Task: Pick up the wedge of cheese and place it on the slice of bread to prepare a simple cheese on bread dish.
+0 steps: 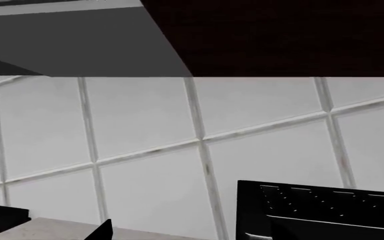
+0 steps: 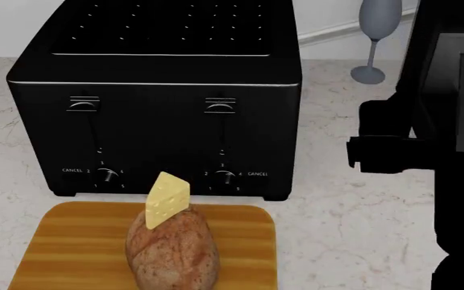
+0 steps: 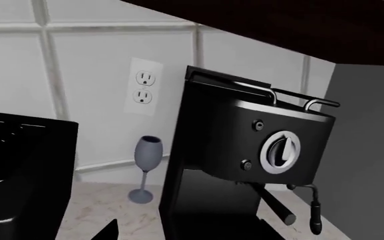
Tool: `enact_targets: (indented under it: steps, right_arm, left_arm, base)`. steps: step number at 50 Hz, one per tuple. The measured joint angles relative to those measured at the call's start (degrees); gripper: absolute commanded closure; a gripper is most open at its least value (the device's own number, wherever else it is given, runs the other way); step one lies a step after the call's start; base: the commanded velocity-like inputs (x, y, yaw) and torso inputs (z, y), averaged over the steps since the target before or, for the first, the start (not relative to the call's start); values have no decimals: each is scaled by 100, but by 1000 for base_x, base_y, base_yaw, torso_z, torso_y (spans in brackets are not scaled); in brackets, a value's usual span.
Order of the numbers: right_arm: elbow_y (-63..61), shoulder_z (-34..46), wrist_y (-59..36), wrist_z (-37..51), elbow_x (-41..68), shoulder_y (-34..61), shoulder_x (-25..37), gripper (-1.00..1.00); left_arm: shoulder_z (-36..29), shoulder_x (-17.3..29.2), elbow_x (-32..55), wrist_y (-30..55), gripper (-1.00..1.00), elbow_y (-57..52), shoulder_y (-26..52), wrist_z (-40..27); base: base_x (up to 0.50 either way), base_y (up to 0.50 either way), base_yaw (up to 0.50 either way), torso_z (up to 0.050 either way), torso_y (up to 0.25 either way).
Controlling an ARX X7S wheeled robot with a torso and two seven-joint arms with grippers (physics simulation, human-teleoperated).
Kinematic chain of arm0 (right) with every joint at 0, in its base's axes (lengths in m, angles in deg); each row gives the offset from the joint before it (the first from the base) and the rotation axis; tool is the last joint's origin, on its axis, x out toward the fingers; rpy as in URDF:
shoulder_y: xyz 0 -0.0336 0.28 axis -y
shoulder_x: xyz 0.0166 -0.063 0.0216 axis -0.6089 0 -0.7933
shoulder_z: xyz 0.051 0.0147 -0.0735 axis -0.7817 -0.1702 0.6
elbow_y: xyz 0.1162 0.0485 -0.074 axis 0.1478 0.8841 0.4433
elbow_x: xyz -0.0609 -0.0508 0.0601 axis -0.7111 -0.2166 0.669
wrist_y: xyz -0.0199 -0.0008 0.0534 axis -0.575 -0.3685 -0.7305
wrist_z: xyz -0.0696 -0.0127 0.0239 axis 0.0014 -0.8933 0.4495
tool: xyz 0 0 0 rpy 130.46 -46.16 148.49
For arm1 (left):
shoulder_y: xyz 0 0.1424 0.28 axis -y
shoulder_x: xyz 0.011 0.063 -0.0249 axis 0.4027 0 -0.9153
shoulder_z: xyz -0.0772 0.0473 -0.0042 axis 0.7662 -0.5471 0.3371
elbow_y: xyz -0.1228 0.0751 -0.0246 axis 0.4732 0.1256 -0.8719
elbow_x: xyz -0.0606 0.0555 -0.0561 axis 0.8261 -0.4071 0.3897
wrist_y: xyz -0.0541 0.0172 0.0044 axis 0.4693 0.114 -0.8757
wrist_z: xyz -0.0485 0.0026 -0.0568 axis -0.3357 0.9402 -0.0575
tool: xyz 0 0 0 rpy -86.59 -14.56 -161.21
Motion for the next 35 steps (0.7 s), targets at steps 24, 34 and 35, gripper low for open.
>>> enact_targets:
  steps: [24, 34, 35]
  right_arm:
    - [-844, -506, 346, -11, 679, -599, 493, -100]
    - [-1066, -660, 314, 149, 1266, -552, 925, -100]
    - [-1095, -686, 321, 179, 1339, -560, 978, -100]
  left_arm:
    - [536, 456, 906, 740, -100, -1149, -42, -739]
    - [121, 1572, 1733, 108, -100, -1439, 131, -1900]
    - [48, 1698, 1796, 13, -100, -1455, 155, -2016]
  base:
    - [0, 0, 0, 0, 0]
    - [0, 0, 0, 0, 0]
    - [0, 0, 0, 0, 0]
